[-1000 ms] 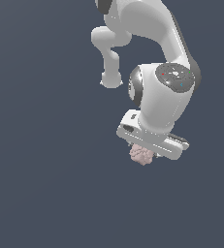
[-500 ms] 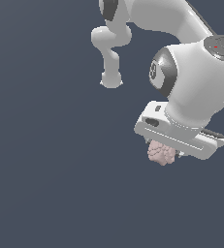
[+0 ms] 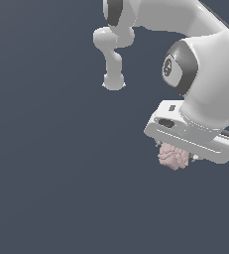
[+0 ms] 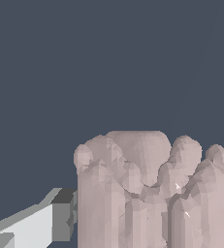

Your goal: Pick up the object and move it to a goal position.

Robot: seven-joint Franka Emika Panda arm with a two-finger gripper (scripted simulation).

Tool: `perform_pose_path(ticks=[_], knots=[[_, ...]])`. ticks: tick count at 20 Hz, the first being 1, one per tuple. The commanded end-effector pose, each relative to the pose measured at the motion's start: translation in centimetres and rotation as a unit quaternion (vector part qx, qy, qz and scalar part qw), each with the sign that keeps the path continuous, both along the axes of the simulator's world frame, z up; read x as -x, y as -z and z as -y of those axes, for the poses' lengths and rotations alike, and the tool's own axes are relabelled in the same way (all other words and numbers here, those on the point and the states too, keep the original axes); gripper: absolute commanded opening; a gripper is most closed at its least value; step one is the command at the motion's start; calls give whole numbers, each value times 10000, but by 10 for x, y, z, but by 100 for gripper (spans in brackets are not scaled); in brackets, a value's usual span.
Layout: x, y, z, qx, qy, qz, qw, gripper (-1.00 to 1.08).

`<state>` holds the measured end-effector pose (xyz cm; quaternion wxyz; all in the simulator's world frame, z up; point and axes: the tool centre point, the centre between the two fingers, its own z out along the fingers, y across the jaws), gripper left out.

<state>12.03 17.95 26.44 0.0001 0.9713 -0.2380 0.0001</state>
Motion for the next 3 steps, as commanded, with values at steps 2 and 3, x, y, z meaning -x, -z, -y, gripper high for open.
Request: perform_pose_path(ticks=[2, 3], knots=[[-1, -2, -1, 1, 2, 0, 10000, -100], [-1, -2, -2, 1, 2, 0, 10000, -100]])
